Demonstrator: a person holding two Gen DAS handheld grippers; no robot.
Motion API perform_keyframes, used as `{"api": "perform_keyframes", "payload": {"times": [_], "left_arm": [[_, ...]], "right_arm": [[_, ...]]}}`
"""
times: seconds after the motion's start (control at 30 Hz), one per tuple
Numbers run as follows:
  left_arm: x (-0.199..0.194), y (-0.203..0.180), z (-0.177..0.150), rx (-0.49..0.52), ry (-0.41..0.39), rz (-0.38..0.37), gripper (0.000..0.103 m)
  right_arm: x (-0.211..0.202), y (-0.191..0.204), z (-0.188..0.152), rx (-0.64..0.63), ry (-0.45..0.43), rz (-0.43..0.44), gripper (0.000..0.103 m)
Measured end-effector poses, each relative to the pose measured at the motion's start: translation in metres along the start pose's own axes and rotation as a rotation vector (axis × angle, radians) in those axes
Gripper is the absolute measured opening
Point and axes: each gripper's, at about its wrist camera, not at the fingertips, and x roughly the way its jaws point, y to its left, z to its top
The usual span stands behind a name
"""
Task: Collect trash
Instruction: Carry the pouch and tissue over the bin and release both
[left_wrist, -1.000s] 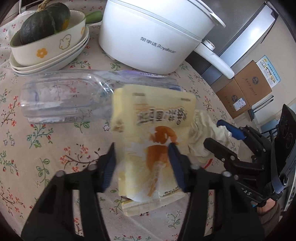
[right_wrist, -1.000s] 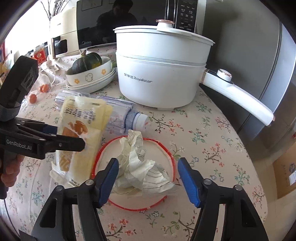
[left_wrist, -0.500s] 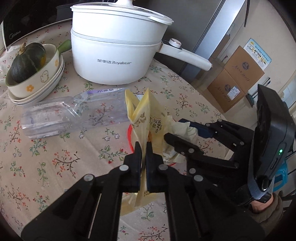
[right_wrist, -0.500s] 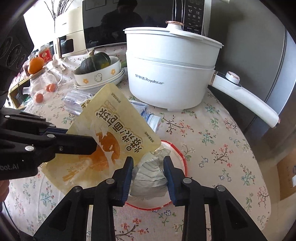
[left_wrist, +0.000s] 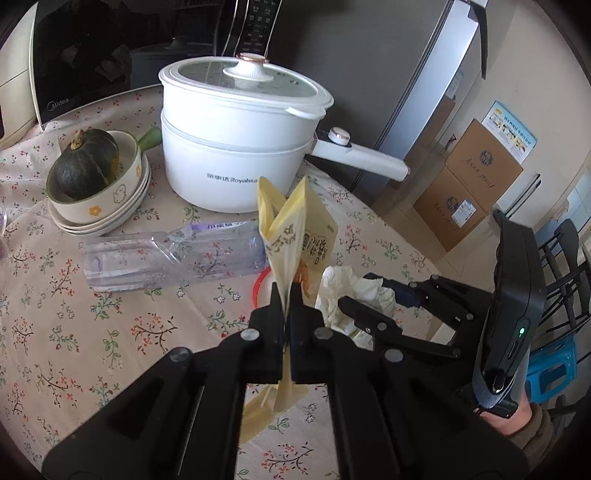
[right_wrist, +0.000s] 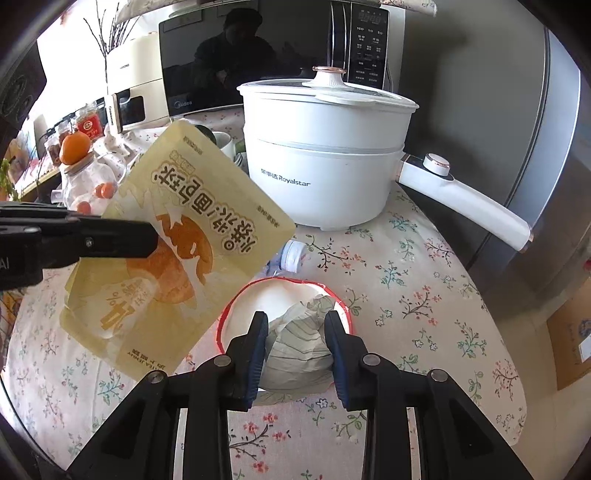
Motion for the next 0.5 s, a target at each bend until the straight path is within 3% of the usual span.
{"api": "perform_keyframes", "payload": {"times": [0.13,0.5], "left_arm": [[-0.017,-0.001,0.005,-0.028,-0.06,-0.02,0.003],[-0.017,-0.058,-0.015,0.029,-0.068,-0.067,0.003]], "right_arm": [[-0.019,-0.008,0.0,0.009,-0.008,-0.002,0.032],[-0.072,-0.038,-0.03,0.009,-0.003,-0.065,0.032]]}}
